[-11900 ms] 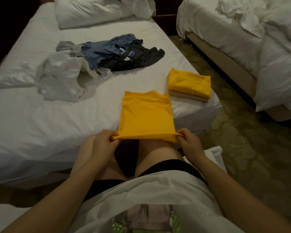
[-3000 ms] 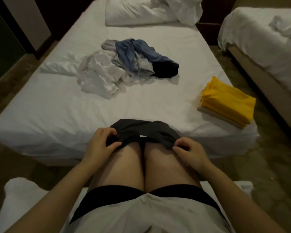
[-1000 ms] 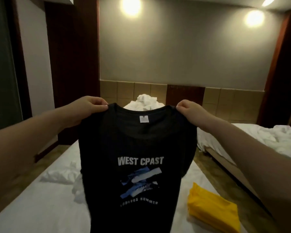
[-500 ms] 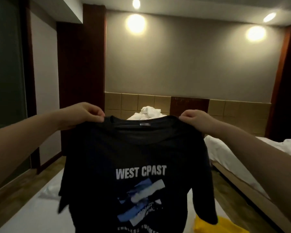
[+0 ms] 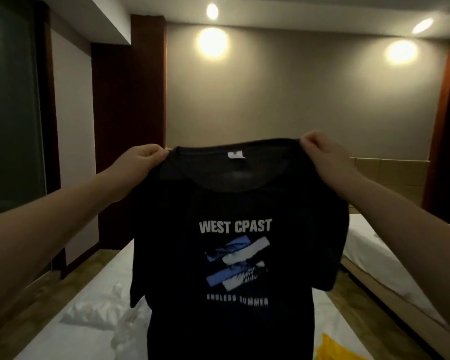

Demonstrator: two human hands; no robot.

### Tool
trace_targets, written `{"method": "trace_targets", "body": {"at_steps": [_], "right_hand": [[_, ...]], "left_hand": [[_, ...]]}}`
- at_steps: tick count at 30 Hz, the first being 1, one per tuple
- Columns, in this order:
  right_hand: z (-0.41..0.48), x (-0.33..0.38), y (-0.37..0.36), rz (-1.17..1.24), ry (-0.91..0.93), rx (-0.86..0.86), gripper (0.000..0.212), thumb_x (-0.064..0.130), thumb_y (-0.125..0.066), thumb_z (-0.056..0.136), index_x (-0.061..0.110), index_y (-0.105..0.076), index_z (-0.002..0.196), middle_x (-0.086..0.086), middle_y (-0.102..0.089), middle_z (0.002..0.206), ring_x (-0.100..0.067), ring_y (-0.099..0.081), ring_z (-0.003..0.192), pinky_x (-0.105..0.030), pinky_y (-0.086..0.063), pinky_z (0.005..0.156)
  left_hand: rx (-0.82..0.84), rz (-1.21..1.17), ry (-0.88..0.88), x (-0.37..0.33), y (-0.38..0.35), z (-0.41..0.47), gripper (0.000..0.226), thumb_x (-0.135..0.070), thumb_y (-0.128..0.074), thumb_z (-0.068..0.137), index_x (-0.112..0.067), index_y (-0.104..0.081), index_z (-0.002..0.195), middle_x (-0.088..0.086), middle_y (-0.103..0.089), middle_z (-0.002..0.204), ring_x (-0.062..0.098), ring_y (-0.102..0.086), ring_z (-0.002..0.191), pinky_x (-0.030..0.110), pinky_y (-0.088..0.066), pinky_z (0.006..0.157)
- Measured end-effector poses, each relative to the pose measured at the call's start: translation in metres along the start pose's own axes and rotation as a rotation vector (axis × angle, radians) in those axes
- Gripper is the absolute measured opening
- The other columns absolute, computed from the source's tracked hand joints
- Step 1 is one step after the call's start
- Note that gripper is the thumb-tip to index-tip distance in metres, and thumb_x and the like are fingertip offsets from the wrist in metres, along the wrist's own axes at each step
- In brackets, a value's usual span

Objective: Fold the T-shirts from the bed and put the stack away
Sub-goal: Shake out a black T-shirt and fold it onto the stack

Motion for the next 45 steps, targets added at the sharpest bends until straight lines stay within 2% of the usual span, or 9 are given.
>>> {"method": "trace_targets", "body": {"at_steps": [3, 11, 14, 20, 24, 29, 31, 35, 45], "right_hand": [[-0.012, -0.015, -0.020, -0.043, -0.045, 0.352, 0.013, 0.023, -0.053, 0.094, 0.017, -0.063, 0.089, 0.003, -0.060, 0.088, -0.012, -0.054, 0.089, -0.024, -0.035, 0.075], [-0.025, -0.023, -0.005, 0.205, -0.187, 0.505, 0.012, 0.024, -0.055, 0.092, 0.021, -0.066, 0.089, 0.005, -0.063, 0.085, -0.008, -0.059, 0.082, -0.019, -0.044, 0.067], [-0.023, -0.018, -0.003, 0.372, -0.243, 0.408, 0.014, 0.021, -0.055, 0.092, 0.012, -0.065, 0.088, 0.003, -0.061, 0.078, -0.004, -0.058, 0.070, -0.011, -0.047, 0.059], [-0.036, -0.008, -0.026, 0.486, -0.442, 0.397, 0.015, 0.025, -0.058, 0.090, 0.016, -0.069, 0.084, -0.005, -0.066, 0.087, -0.021, -0.062, 0.087, -0.032, -0.047, 0.073], [-0.066, 0.001, -0.041, 0.752, -0.729, 0.187, 0.018, 0.021, -0.060, 0.088, 0.006, -0.067, 0.096, -0.012, -0.068, 0.089, -0.026, -0.065, 0.083, -0.038, -0.052, 0.078], [-0.151, 0.029, -0.079, 1.021, -0.927, 0.053, 0.016, 0.018, -0.062, 0.084, 0.007, -0.068, 0.095, -0.011, -0.071, 0.086, -0.020, -0.070, 0.074, -0.032, -0.056, 0.062], [-0.191, 0.039, -0.100, 0.925, -0.913, -0.012, 0.016, 0.025, -0.064, 0.081, 0.009, -0.068, 0.079, -0.011, -0.069, 0.083, -0.022, -0.066, 0.079, -0.038, -0.052, 0.073], [-0.232, 0.063, -0.113, 0.739, -0.835, 0.001, 0.019, 0.018, -0.059, 0.089, 0.005, -0.062, 0.075, 0.003, -0.060, 0.056, -0.006, -0.056, 0.055, -0.021, -0.047, 0.053], [-0.226, 0.088, -0.102, 0.717, -0.631, 0.153, 0.017, 0.012, -0.056, 0.091, 0.020, -0.062, 0.077, 0.019, -0.065, 0.058, 0.005, -0.063, 0.061, -0.007, -0.044, 0.051]], "left_hand": [[0.073, 0.137, -0.001, 0.007, -0.004, 0.002, 0.026, -0.029, -0.041, 0.097, -0.015, -0.058, 0.083, 0.005, -0.056, 0.082, 0.019, -0.055, 0.079, 0.030, -0.040, 0.068], [0.154, 0.091, 0.004, 0.008, 0.007, -0.009, 0.024, -0.028, -0.043, 0.095, -0.015, -0.061, 0.085, 0.002, -0.060, 0.083, 0.016, -0.060, 0.078, 0.032, -0.041, 0.070], [0.135, -0.106, 0.047, 0.003, 0.015, -0.014, 0.027, -0.029, -0.045, 0.093, -0.019, -0.064, 0.075, -0.003, -0.063, 0.071, 0.008, -0.062, 0.064, 0.032, -0.042, 0.065], [-0.002, -0.259, 0.375, 0.019, -0.008, -0.030, 0.020, -0.030, -0.054, 0.090, -0.012, -0.061, 0.096, 0.011, -0.065, 0.095, 0.028, -0.062, 0.096, 0.040, -0.047, 0.082], [-0.062, -0.663, 0.512, 0.014, -0.038, -0.059, 0.016, -0.023, -0.054, 0.092, -0.010, -0.063, 0.093, 0.006, -0.071, 0.064, 0.016, -0.068, 0.054, 0.024, -0.054, 0.048], [-0.224, -0.864, 0.539, 0.027, -0.108, -0.122, 0.015, -0.016, -0.053, 0.092, -0.013, -0.064, 0.082, 0.001, -0.069, 0.062, 0.011, -0.065, 0.053, 0.017, -0.050, 0.045], [-0.287, -0.827, 0.503, 0.033, -0.137, -0.145, 0.016, -0.011, -0.053, 0.091, -0.011, -0.063, 0.079, 0.005, -0.069, 0.067, 0.017, -0.066, 0.062, 0.021, -0.053, 0.056], [-0.246, -0.598, 0.447, 0.038, -0.169, -0.176, 0.012, -0.015, -0.055, 0.091, -0.015, -0.065, 0.084, 0.008, -0.070, 0.083, 0.027, -0.067, 0.084, 0.042, -0.055, 0.082], [-0.277, -0.314, 0.294, 0.030, -0.162, -0.183, 0.010, -0.021, -0.056, 0.091, -0.026, -0.063, 0.086, -0.007, -0.069, 0.082, 0.005, -0.065, 0.076, 0.028, -0.057, 0.074]]}}
Point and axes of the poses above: each hand's wrist, its own z-axis towards the middle knuckle, its own y-axis out of the back of the hand, x = y × z, the point moved 2 cm from there along z, towards the middle knuckle
